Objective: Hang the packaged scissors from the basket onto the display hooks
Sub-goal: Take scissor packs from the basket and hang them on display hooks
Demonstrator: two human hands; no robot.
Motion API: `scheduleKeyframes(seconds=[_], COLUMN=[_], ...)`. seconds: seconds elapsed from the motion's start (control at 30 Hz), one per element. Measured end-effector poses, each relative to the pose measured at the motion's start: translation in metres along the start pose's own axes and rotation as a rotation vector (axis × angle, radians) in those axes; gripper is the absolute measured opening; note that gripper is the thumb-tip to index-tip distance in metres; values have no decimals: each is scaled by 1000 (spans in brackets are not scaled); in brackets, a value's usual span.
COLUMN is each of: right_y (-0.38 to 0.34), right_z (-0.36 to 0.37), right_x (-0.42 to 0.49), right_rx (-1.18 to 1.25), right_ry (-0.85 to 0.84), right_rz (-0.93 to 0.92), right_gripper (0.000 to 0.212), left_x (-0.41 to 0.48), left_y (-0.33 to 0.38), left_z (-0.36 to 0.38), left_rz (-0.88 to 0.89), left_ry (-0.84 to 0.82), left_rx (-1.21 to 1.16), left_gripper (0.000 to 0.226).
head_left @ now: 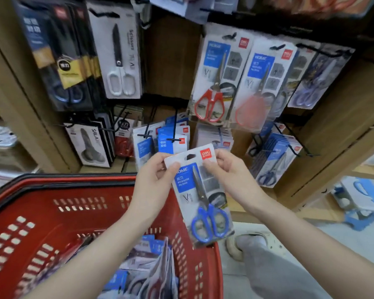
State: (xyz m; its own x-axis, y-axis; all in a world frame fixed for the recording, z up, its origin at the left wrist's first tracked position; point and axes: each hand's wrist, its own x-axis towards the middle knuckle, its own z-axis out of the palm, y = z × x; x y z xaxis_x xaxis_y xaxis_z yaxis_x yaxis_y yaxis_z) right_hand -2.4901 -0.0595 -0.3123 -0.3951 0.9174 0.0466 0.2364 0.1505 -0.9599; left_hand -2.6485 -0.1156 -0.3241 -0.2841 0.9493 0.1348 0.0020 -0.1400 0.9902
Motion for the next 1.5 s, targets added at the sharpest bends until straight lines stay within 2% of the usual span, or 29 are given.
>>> scheduleKeyframes(seconds=[0.13, 0.27, 0.5, 0.63, 0.77, 0.87, 1.0, 1.13, 1.2, 1.27, 1.33, 1.43, 1.5], right_y=[3, 9, 9, -8, -30, -38, -36, -45, -50, -49, -38, -12, 6], right_z=[43, 88, 142, 158, 169, 174, 184, 193, 195, 198, 203, 208, 210], right_x=[1, 0, 3, 21, 51, 73, 92, 103, 113, 122, 130, 137, 141], right_rx=[-37, -195, -165, -175, -78, -27, -19, 82, 119, 57, -32, -44, -78], right_ry=[-113, -179, -230, -145, -5, 82, 154, 276, 283, 218, 139, 125, 147], right_rz=[10, -28, -51, -175, -251, -287, -317, -383, -411, -418, -356, -181, -58], right_gripper=[18, 17, 9, 17, 20, 20, 18, 18, 18, 18, 18, 28, 20], left_x=[-6, -13, -26, -11, 18, 45, 73, 83, 89, 95, 99, 105, 111], left_y=[-9, -18, -24, -15, 3, 8, 3, 13, 16, 10, -5, -29, -40], left_z=[-41, -84, -138, -159, -172, -179, -189, -190, -194, -203, -216, -235, -247], left_rz=[19, 23, 75, 267, 465, 509, 475, 628, 698, 674, 565, 390, 347], left_ry=[-23, -13, -19, 15, 88, 120, 115, 148, 158, 141, 100, 49, 21], left_rx=[165, 411, 569, 700, 739, 750, 737, 734, 734, 751, 797, 937, 1034], left_gripper=[9, 19, 14, 15, 13, 12, 10, 13, 12, 10, 10, 26, 39])
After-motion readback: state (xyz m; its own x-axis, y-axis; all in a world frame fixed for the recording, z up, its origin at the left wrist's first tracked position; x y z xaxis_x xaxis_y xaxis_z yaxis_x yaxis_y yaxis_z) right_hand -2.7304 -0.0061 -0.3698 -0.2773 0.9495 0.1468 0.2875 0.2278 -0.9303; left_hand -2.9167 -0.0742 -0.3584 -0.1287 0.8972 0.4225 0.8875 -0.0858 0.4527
